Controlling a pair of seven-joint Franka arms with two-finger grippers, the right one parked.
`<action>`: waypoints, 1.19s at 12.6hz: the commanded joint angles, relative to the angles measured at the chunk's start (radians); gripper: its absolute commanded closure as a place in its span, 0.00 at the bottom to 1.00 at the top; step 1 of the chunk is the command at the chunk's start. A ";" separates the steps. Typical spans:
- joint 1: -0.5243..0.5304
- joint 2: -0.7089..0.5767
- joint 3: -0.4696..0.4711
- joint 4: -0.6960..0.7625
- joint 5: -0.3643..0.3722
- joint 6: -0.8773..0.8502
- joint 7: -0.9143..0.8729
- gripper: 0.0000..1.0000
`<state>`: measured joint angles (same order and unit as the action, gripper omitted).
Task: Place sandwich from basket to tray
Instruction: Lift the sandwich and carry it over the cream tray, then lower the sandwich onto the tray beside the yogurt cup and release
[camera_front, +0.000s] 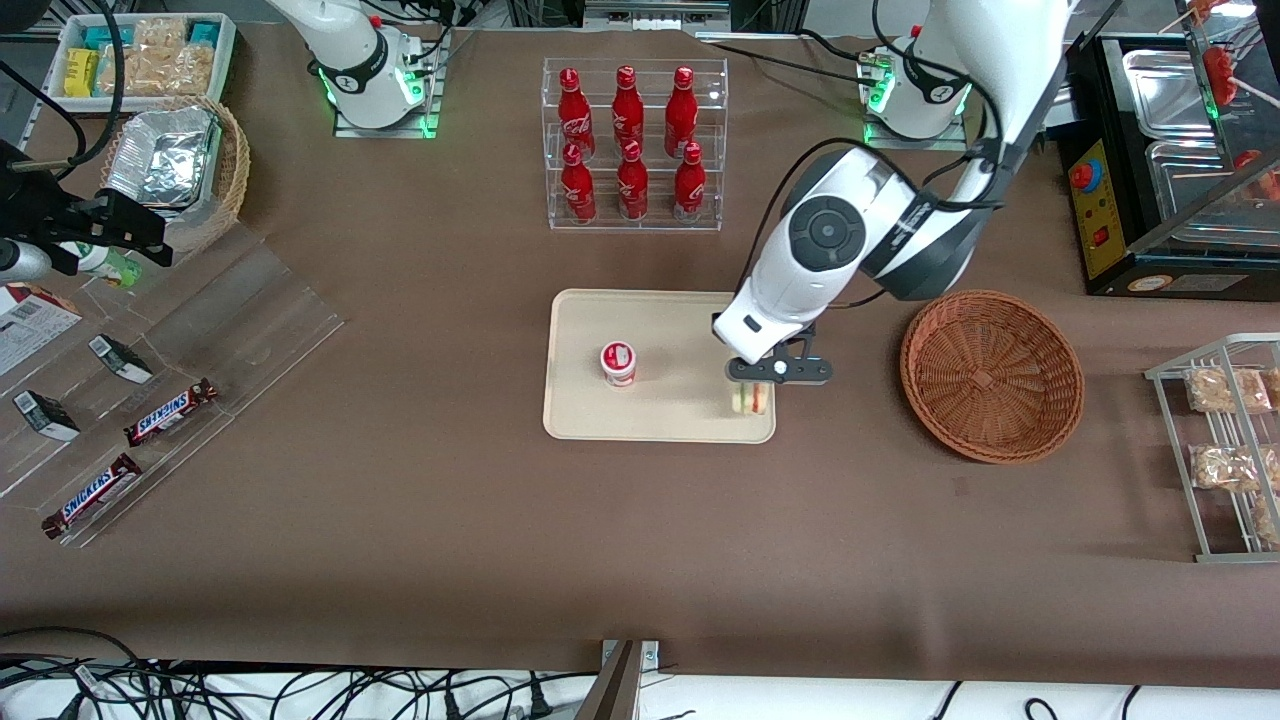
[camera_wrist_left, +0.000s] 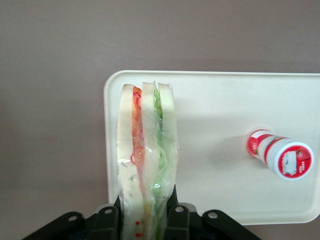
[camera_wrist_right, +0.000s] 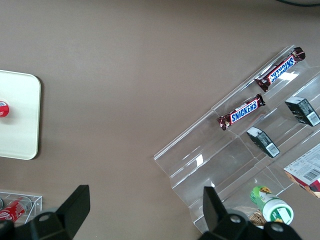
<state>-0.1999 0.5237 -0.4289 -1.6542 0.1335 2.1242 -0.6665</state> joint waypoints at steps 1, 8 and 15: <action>-0.027 0.042 0.004 0.010 0.082 0.055 -0.083 0.68; -0.076 0.140 0.005 0.007 0.253 0.146 -0.248 0.68; -0.081 0.156 0.007 0.002 0.256 0.145 -0.254 0.66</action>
<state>-0.2700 0.6801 -0.4280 -1.6555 0.3556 2.2645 -0.8951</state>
